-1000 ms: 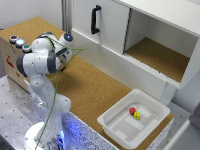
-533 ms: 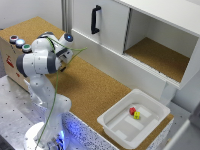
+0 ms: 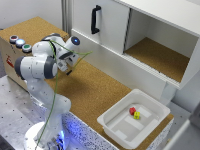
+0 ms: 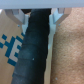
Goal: Go open the drawer
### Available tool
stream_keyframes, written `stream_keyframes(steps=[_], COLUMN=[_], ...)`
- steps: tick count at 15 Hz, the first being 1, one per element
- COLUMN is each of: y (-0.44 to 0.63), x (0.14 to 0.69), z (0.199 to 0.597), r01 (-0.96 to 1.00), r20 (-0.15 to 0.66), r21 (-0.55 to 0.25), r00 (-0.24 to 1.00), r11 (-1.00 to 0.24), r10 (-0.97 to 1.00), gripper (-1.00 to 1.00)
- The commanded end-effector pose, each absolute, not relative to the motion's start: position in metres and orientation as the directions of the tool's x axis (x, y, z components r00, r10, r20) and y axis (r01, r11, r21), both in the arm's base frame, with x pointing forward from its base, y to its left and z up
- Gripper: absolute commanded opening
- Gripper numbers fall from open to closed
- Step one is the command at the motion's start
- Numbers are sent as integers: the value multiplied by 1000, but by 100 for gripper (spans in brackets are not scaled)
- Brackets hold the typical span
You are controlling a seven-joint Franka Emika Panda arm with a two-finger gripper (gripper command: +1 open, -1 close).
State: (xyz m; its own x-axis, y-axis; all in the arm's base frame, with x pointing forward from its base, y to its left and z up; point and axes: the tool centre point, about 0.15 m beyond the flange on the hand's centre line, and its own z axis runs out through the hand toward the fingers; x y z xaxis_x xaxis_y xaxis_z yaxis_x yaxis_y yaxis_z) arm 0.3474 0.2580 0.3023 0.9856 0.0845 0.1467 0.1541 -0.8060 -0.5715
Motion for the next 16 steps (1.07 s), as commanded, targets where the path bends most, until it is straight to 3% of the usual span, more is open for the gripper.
stream_keyframes(steps=[1,10,11,16], y=[186,116,113,145], x=[352,346,349,361], z=[263,283,287,346], r01=[148,107,122,355], r20=[175,164,159,206], r21=[-614,-551,-540,-405], r00=[983,986,986,933], r11=[-775,-828,-833,-842], r10=[50,19,41,294], gripper=[-100,-100,100,100])
